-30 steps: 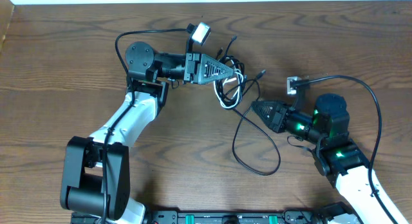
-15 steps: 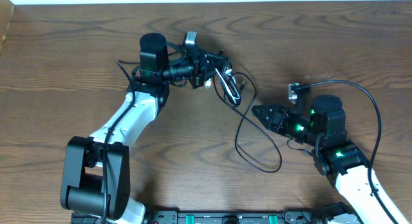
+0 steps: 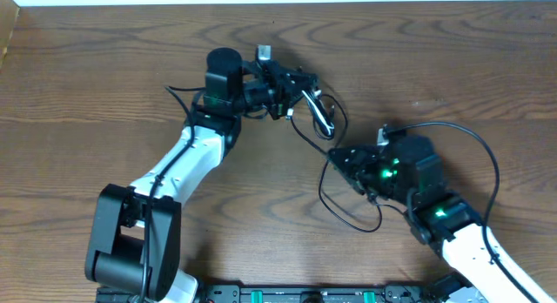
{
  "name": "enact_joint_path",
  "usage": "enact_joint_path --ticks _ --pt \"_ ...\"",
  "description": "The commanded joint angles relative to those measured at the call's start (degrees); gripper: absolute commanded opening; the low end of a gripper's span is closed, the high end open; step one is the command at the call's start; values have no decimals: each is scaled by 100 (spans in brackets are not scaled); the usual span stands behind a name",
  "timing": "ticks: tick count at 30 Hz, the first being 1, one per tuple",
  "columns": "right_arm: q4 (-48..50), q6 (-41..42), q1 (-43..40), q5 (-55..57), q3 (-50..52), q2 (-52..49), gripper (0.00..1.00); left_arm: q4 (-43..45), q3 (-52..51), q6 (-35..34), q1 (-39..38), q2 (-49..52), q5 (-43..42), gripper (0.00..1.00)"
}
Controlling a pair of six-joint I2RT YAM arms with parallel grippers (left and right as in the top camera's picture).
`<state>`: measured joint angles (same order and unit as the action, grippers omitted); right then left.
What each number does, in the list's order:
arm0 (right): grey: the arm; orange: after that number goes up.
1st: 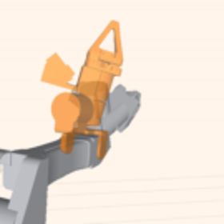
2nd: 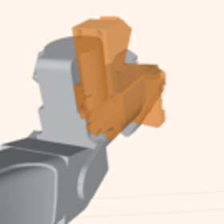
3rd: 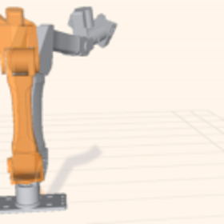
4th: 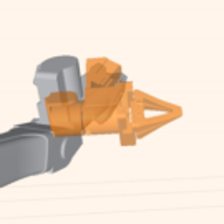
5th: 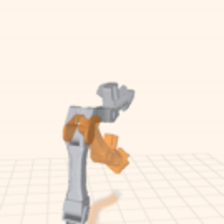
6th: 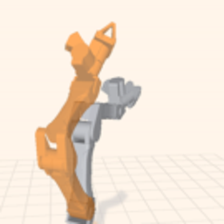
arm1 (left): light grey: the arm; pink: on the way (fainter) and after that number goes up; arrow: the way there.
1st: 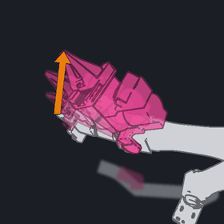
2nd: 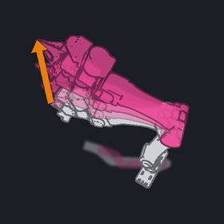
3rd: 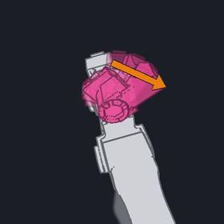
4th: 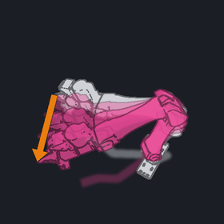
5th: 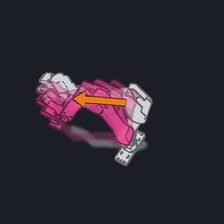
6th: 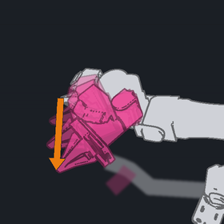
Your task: Untangle cables
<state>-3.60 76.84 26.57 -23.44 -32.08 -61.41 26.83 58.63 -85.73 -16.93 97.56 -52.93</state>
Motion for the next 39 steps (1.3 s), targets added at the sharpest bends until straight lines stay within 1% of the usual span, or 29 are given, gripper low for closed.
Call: enact_joint_path --ticks 1,5,7,8,12,17,21,24,27,30,33,34,38,39 --pt "15 730 310 1220 0 -136 37 20 68 -31 -195 -111 330 7" --pt "118 1287 415 1698 0 -229 39 20 68 -33 -323 -111 452 8" --pt "304 1357 437 1727 0 -273 39 17 68 -31 -374 -111 481 8" --pt "588 1360 476 1707 0 -328 40 15 68 -31 -409 -111 509 7" --pt "942 1360 560 1746 0 -352 43 15 68 -31 -426 -111 529 8" --pt "960 1414 568 2151 0 -398 48 17 68 -33 -444 -111 518 8" --pt "966 1788 579 2503 0 -656 50 17 68 -31 -472 -111 516 8" --pt "1088 2006 579 2568 0 -918 50 20 68 -31 -481 -111 494 8" --pt "1360 2024 579 2704 0 -1213 46 17 68 -31 -481 -111 385 8" --pt "1475 2022 577 3106 0 -1408 43 17 68 -31 -481 -111 214 7" --pt "1473 2020 573 3497 0 -1443 36 17 68 -31 -481 -111 63 7" --pt "1491 2020 573 3574 0 -1440 33 17 68 -31 -481 -111 15 7" --pt "1561 2011 573 3620 0 -1440 11 20 68 -35 -481 -111 -85 7" --pt "1563 1941 573 3598 0 -1440 3 20 68 -42 -481 -111 -85 8"
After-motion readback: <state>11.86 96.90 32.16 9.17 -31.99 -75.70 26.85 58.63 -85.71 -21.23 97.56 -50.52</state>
